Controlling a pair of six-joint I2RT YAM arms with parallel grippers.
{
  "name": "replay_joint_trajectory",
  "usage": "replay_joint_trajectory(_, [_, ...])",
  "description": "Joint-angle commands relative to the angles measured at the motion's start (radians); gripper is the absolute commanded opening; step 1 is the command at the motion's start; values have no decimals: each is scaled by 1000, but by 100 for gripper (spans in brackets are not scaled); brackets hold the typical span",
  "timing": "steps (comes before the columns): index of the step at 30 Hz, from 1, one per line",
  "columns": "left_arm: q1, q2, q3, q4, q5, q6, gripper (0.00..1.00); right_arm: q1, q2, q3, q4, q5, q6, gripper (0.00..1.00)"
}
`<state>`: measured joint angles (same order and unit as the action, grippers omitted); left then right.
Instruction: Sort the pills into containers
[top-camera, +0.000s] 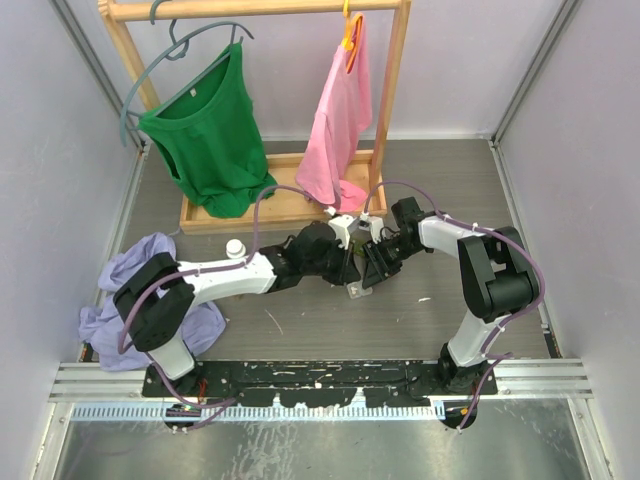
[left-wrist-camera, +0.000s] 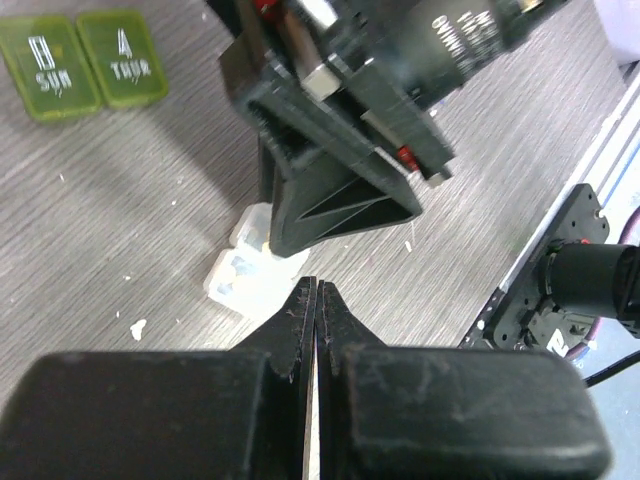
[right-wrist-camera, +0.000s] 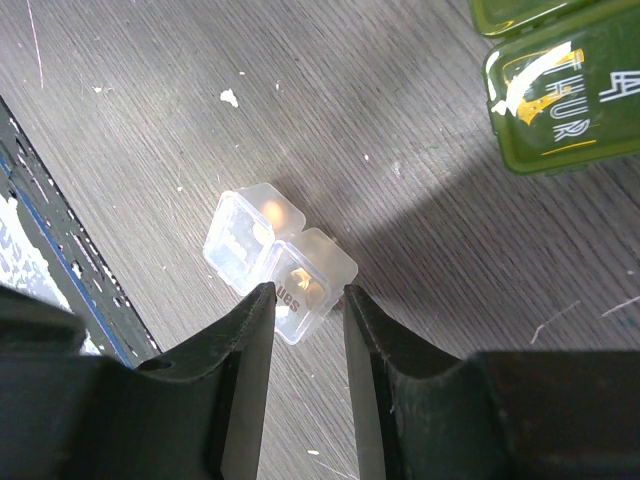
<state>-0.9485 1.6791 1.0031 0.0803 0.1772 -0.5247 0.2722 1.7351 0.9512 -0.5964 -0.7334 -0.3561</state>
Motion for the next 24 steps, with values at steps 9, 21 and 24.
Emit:
replay_joint_trajectory(9, [-18, 116, 12, -25, -30, -14, 0, 6, 22, 17, 12, 62, -18, 38])
replay_joint_trajectory(21, [-16, 84, 27, -95, -64, 13, 0, 8, 23, 22, 4, 59, -21, 39])
replay_joint_trajectory(24, [-16, -1, 8, -47, -14, 21, 2, 8, 16, 26, -1, 53, -26, 40])
